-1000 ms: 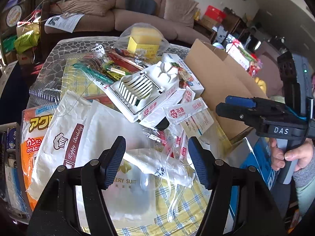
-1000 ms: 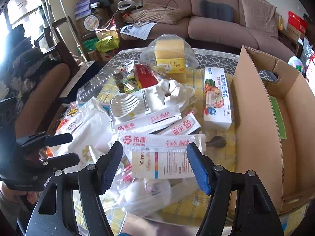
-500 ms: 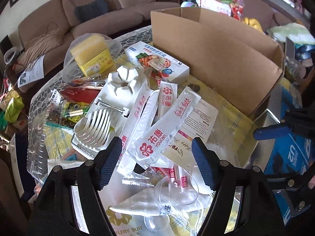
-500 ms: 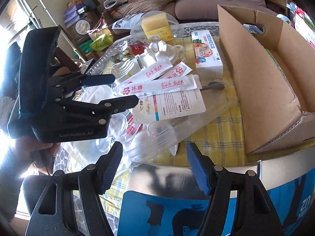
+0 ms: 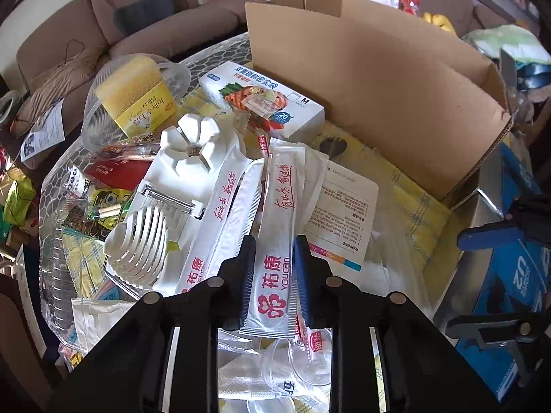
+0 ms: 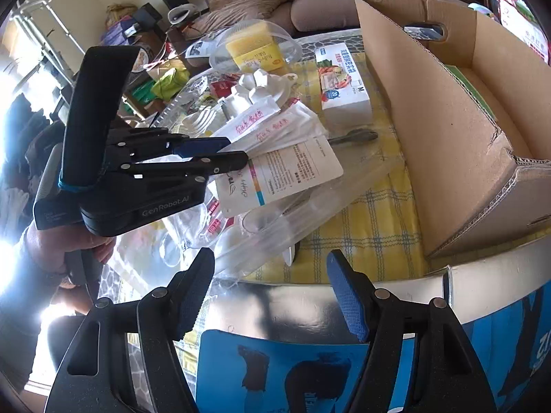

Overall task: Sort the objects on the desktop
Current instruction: 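Lower the left gripper onto a white cutlery packet with pink print, then grasp the cutlery packet with the left gripper while the right gripper approaches another packet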

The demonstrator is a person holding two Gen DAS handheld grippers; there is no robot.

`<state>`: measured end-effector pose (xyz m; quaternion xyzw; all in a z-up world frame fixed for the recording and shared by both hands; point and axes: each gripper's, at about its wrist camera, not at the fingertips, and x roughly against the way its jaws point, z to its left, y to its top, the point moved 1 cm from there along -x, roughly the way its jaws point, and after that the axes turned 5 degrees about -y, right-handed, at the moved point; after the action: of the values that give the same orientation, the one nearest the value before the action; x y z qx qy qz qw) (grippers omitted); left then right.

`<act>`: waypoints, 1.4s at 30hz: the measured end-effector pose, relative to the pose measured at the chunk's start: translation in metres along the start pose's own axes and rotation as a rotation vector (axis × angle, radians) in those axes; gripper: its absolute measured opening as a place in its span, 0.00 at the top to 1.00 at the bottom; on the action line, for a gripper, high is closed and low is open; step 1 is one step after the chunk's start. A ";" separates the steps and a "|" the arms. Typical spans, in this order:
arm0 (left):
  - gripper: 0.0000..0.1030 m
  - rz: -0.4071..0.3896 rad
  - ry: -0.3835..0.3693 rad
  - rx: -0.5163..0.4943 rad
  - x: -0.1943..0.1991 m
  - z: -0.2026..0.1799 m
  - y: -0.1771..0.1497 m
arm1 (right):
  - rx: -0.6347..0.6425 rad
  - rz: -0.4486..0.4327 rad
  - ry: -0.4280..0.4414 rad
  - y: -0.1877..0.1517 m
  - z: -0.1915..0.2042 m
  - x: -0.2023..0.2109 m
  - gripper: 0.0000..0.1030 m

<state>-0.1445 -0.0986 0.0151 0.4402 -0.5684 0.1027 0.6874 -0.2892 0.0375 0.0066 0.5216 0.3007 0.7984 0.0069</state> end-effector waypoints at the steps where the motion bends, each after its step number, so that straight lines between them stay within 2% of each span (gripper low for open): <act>1: 0.82 0.004 -0.008 0.016 0.002 0.002 -0.002 | -0.005 0.000 0.000 0.000 0.000 0.000 0.32; 4: 0.86 -0.004 -0.031 0.090 0.011 0.009 -0.009 | -0.034 0.001 0.007 -0.001 -0.002 0.000 0.32; 8: 0.86 -0.058 -0.110 0.241 0.033 0.026 -0.028 | -0.070 0.001 0.022 0.002 -0.002 0.001 0.32; 12: 0.86 -0.079 -0.114 0.311 0.047 0.032 -0.056 | -0.094 0.007 0.013 0.007 -0.001 -0.002 0.32; 17: 0.84 -0.067 -0.062 0.337 0.045 0.032 -0.076 | -0.100 0.010 -0.003 0.010 0.003 -0.006 0.32; 22: 0.66 -0.044 -0.016 0.342 0.032 0.034 -0.074 | -0.089 0.007 -0.025 0.010 0.009 -0.006 0.32; 26: 0.64 -0.030 -0.009 0.327 0.023 0.032 -0.069 | -0.073 -0.002 -0.041 0.012 0.012 -0.005 0.32; 27: 0.66 -0.023 -0.008 0.324 0.020 0.031 -0.069 | -0.072 -0.005 -0.042 0.013 0.013 -0.004 0.32; 28: 0.74 -0.017 -0.005 0.321 0.018 0.030 -0.068 | -0.071 -0.008 -0.041 0.014 0.013 -0.003 0.32; 30: 0.84 -0.004 -0.014 0.315 0.015 0.030 -0.068 | -0.072 -0.016 -0.039 0.018 0.014 -0.002 0.32; 33: 0.89 -0.020 -0.030 0.332 0.017 0.031 -0.070 | -0.073 -0.021 -0.037 0.027 0.017 -0.003 0.36; 35: 0.90 -0.052 -0.047 0.371 0.025 0.035 -0.074 | -0.079 -0.024 -0.034 0.036 0.017 -0.007 0.44; 39: 0.90 -0.086 -0.058 0.406 0.041 0.040 -0.081 | -0.141 0.012 -0.007 0.055 0.014 -0.027 0.52; 42: 0.90 -0.109 -0.073 0.421 0.053 0.042 -0.086 | -0.160 0.038 -0.026 0.067 0.015 -0.045 0.56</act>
<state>-0.1006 -0.1988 0.0180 0.6077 -0.5344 0.1658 0.5636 -0.2363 -0.0248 0.0061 0.5352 0.2260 0.8131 0.0375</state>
